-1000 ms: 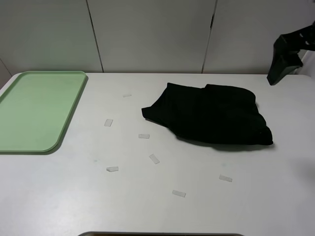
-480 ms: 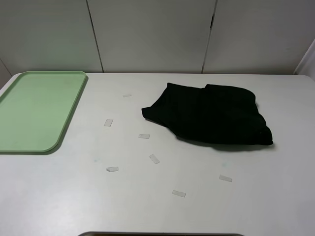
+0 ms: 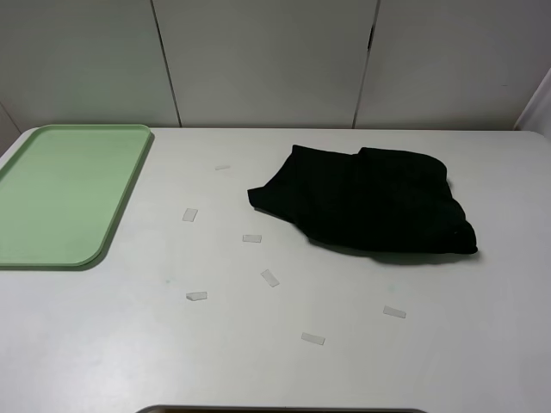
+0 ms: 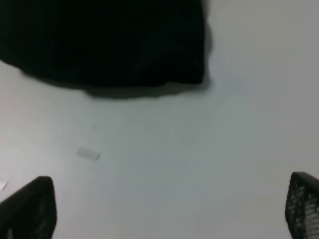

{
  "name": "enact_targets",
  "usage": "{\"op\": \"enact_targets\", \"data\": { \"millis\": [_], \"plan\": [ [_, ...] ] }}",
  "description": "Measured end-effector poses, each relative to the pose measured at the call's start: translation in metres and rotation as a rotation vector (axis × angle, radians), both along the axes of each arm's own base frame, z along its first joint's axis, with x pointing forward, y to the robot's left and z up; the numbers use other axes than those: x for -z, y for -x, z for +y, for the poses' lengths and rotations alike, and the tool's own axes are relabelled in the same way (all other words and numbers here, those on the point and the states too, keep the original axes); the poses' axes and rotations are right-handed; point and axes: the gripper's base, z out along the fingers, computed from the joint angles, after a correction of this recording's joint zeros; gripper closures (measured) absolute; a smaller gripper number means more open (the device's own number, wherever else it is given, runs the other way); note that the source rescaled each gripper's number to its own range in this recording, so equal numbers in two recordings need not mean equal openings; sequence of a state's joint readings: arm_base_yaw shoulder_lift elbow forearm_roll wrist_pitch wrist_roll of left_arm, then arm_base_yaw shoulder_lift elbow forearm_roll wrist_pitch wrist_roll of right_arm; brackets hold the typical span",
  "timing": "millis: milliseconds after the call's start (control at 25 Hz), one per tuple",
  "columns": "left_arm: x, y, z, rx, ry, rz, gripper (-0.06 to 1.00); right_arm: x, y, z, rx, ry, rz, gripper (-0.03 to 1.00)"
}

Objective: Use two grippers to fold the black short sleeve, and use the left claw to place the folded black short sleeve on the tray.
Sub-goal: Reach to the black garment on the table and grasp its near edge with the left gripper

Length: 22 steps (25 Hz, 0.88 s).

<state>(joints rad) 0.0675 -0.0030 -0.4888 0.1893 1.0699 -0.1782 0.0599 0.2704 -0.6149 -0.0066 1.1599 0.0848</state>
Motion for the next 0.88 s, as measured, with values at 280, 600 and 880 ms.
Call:
{"op": "enact_targets", "data": {
  "millis": [280,600,880],
  "plan": [
    [0.000,0.000,0.000,0.000,0.000,0.000,-0.04,0.017,0.027,-0.001,0.119,0.001,-0.235,-0.03],
    [0.000,0.000,0.000,0.000,0.000,0.001,-0.04,0.021,0.029,-0.001,0.127,-0.004,-0.284,-0.03],
    [0.000,0.000,0.000,0.000,0.000,0.001,-0.04,0.021,0.029,-0.001,0.130,0.001,-0.284,-0.03]
  ]
}}
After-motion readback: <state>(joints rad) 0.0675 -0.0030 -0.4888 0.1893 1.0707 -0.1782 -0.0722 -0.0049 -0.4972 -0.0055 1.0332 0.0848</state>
